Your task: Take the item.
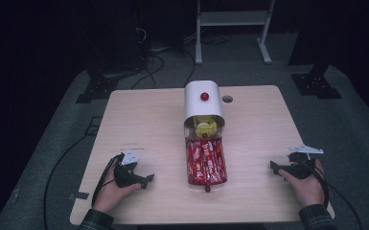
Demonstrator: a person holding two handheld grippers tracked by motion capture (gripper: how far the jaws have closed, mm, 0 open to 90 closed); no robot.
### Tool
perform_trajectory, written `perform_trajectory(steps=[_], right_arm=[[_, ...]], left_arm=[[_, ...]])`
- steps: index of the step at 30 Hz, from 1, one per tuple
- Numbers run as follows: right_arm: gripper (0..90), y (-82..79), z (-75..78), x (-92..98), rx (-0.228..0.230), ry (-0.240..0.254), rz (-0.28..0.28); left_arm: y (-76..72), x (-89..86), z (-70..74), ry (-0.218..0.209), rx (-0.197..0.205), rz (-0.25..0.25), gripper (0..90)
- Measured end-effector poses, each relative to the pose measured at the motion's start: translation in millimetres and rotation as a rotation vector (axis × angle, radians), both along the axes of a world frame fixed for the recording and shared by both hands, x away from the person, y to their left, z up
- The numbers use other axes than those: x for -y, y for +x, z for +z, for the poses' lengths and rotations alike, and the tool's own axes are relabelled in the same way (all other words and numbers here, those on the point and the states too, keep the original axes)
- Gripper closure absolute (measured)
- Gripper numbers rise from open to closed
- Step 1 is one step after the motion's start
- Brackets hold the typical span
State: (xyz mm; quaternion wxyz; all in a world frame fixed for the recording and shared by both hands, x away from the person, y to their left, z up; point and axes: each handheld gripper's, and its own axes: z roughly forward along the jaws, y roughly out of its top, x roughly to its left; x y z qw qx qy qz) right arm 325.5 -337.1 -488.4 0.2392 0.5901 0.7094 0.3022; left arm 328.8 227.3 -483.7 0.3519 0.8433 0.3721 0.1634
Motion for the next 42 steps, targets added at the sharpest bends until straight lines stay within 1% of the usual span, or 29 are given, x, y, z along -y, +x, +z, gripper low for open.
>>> perform_trajectory(steps=[5,6,7,8,9,10,12,13,15,16,19,20,22,28,31,32,34,37,38,42], right_arm=[[0.0,-0.1,0.0,0.2,0.001,0.0,0.001],[4.4,-1.3,0.4,0.7,0.007,0.006,-0.004],[4.4,-1.3,0.4,0.7,0.007,0.006,-0.004],[12.9,-3.3,1.9,2.1,0.021,0.018,-0.014],[12.9,-3.3,1.9,2.1,0.021,0.018,-0.014],[14.7,-3.8,4.1,4.1,0.016,0.039,-0.016],[16.2,-4.0,4.4,4.5,0.014,0.041,-0.018],[19.2,-4.3,4.9,4.6,0.012,0.035,-0.017],[21.6,-4.5,5.9,4.7,0.008,0.021,-0.006],[24.1,-4.5,6.5,4.1,0.006,0.024,0.005],[26.2,-4.4,7.5,3.5,0.001,0.017,0.019],[30.0,-4.5,9.0,3.0,-0.009,0.022,0.029],[30.5,-4.4,9.6,3.0,-0.012,0.024,0.034],[32.5,-4.6,13.9,1.4,-0.002,0.004,0.058],[33.0,-5.1,15.2,0.4,0.0,0.004,0.062],[33.6,-5.5,16.4,0.0,0.003,0.014,0.065],[34.3,-5.7,17.4,-0.4,0.001,0.02,0.072],[34.3,-6.2,18.6,-1.1,0.002,0.021,0.073],[34.6,-6.5,20.5,-1.9,0.006,0.021,0.085],[34.3,-6.4,23.0,-3.4,0.018,0.012,0.102]], left_arm=[[0.0,0.0,0.0,0.0,0.0,0.0,0.0],[0.0,0.0,0.0,0.0,0.0,0.0,0.0],[0.0,0.0,0.0,0.0,0.0,0.0,0.0],[0.0,0.0,0.0,0.0,0.0,0.0,0.0],[0.0,0.0,0.0,0.0,0.0,0.0,0.0],[0.0,0.0,0.0,0.0,0.0,0.0,0.0],[0.0,0.0,0.0,0.0,0.0,0.0,0.0],[0.0,0.0,0.0,0.0,0.0,0.0,0.0],[0.0,0.0,0.0,0.0,0.0,0.0,0.0],[0.0,0.0,0.0,0.0,0.0,0.0,0.0],[0.0,0.0,0.0,0.0,0.0,0.0,0.0],[0.0,0.0,0.0,0.0,0.0,0.0,0.0],[0.0,0.0,0.0,0.0,0.0,0.0,0.0],[0.0,0.0,0.0,0.0,0.0,0.0,0.0],[0.0,0.0,0.0,0.0,0.0,0.0,0.0],[0.0,0.0,0.0,0.0,0.0,0.0,0.0],[0.0,0.0,0.0,0.0,0.0,0.0,0.0],[0.0,0.0,0.0,0.0,0.0,0.0,0.0],[0.0,0.0,0.0,0.0,0.0,0.0,0.0],[0.0,0.0,0.0,0.0,0.0,0.0,0.0]])
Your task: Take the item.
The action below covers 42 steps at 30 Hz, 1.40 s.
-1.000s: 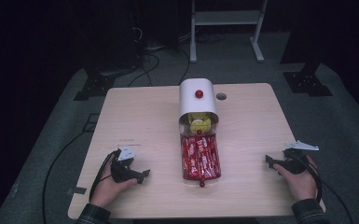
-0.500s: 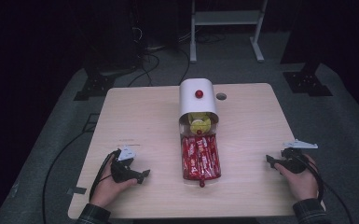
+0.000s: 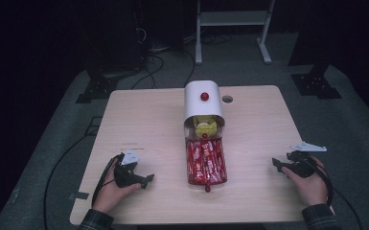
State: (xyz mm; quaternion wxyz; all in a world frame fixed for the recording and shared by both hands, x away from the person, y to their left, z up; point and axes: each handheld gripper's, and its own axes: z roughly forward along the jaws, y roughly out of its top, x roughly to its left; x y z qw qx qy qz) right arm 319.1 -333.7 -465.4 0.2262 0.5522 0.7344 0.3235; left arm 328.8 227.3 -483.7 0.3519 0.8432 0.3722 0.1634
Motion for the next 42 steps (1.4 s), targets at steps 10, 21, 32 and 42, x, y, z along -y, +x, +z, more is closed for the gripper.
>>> perform_trajectory(steps=[10,21,32,42], right_arm=[[34.7,-2.2,8.0,-5.5,0.023,0.01,0.045],[34.6,-4.5,17.5,-14.1,0.054,0.029,0.092],[35.1,-7.3,28.0,-21.5,0.089,0.033,0.13],[35.6,-9.6,36.8,-30.0,0.115,0.043,0.17]], left_arm=[[0.0,0.0,0.0,0.0,0.0,0.0,0.0],[0.1,-0.1,0.0,0.002,0.001,-0.002,0.0],[0.0,0.0,0.0,0.0,0.0,0.0,0.0],[0.1,-0.3,0.2,0.005,-0.001,-0.003,0.0]])
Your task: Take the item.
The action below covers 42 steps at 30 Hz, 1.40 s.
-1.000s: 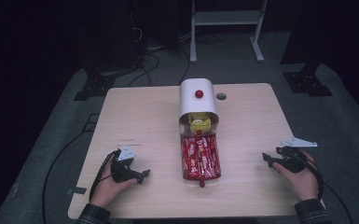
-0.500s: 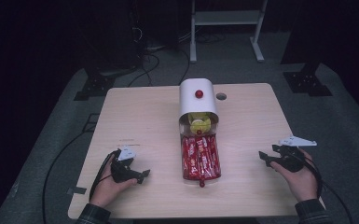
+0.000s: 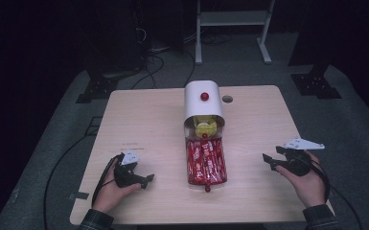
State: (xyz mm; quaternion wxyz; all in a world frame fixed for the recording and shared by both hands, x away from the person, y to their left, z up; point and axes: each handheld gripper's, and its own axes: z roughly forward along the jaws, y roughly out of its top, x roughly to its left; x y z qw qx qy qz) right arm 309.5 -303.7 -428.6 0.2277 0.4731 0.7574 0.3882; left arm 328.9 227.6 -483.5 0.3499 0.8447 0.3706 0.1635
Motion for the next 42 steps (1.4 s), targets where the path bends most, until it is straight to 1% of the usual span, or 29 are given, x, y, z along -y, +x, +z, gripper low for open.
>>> perform_trajectory(steps=[7,14,24,28,42], right_arm=[[35.7,-0.7,4.8,-4.3,0.011,0.009,0.017],[35.7,-1.9,11.2,-11.2,0.029,0.015,0.051],[35.7,-3.2,15.9,-18.3,0.039,0.021,0.084],[35.7,-2.8,18.5,-23.6,0.046,0.021,0.11],[35.7,-0.1,26.0,-37.6,0.062,0.022,0.148]], left_arm=[[0.0,0.0,0.0,0.0,0.0,0.0,0.0],[0.0,0.0,0.0,0.0,0.0,0.0,0.0],[0.0,0.0,0.0,0.0,0.0,0.0,0.0],[0.0,0.0,0.0,0.0,0.0,0.0,0.0],[0.0,0.0,0.0,0.0,0.0,0.0,0.0]])
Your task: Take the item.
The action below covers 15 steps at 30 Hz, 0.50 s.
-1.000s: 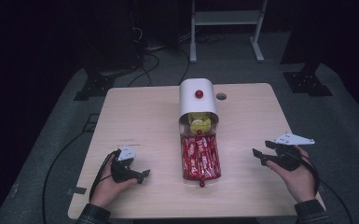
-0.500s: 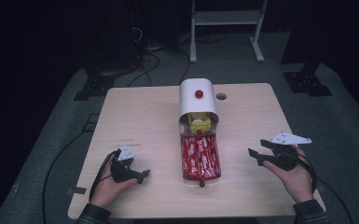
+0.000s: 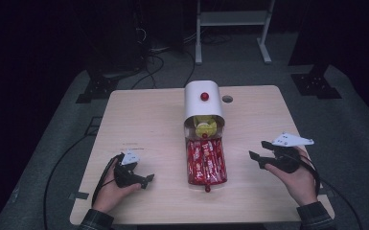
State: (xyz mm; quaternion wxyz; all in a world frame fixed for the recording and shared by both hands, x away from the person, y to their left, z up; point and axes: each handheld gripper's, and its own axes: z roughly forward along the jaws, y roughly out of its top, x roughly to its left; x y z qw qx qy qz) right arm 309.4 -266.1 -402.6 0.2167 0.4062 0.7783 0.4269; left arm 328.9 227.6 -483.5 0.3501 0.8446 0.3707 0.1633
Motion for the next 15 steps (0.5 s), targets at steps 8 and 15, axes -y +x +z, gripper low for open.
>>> perform_trajectory(steps=[8,15], right_arm=[[35.7,1.5,1.9,-5.6,0.001,0.001,0.02],[35.8,2.6,1.4,-12.1,0.002,-0.002,0.041]], left_arm=[[0.0,0.0,0.0,0.0,0.0,0.0,0.0],[0.0,0.0,-0.1,0.0,0.001,0.0,0.0]])
